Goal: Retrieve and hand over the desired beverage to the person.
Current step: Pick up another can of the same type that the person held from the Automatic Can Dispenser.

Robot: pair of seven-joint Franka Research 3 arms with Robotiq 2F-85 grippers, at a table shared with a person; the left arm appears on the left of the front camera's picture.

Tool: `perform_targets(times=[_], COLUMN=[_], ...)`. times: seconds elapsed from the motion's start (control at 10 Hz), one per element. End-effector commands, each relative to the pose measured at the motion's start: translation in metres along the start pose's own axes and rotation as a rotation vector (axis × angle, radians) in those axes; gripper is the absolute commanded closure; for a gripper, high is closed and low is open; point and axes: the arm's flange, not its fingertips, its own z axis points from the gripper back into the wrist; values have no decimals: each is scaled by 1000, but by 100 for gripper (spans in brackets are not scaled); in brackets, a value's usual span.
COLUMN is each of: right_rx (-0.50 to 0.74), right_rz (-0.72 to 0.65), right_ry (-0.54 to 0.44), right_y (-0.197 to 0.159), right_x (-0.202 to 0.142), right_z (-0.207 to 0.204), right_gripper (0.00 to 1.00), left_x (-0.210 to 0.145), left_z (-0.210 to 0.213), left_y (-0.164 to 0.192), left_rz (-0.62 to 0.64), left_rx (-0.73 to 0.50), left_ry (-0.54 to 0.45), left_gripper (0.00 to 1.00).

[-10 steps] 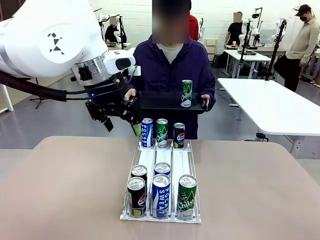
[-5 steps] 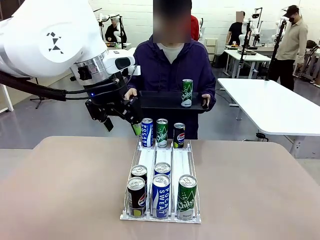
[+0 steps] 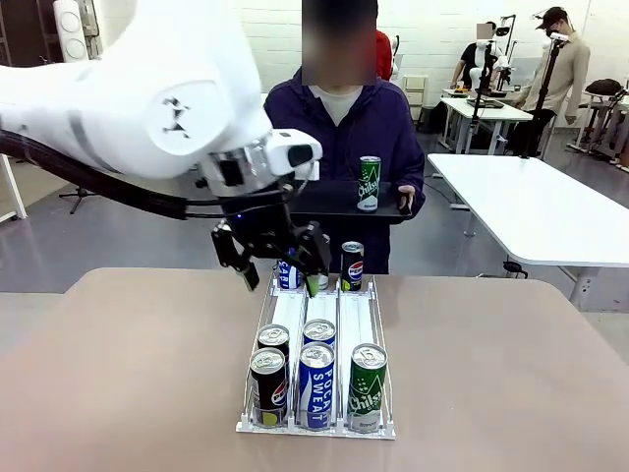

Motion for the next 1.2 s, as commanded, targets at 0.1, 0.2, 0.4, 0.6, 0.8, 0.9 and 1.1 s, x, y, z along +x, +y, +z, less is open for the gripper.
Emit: perform_targets(times=[0.1, 0.2, 0.4, 0.6, 0.8, 0.9, 1.1], right_rx=[4, 4, 4, 4, 4, 4, 4], right_rz=[10, 10, 10, 10, 10, 10, 10], right_ry=[10, 10, 10, 10, 10, 10, 10], right_y=[-2, -2, -2, -2, -2, -2, -2], right_x=[1, 1, 1, 1, 1, 1, 1], right_z=[-1, -1, -1, -1, -1, -1, -1], right_gripper=[0, 0, 0, 0, 0, 0, 0], left_x=[12, 11, 12, 6, 5, 2, 2], left_z=[-21, -34, -52, -65, -64, -72, -72], left_y=[-38, -47, -52, -56, -50, -48, -48], left_rz=[258, 289, 330, 358, 355, 335, 335], left_rx=[133, 175, 227, 191, 162, 197, 197], left_ry=[20, 13, 32, 67, 57, 63, 63], left_gripper=[0, 0, 0, 0, 0, 0, 0])
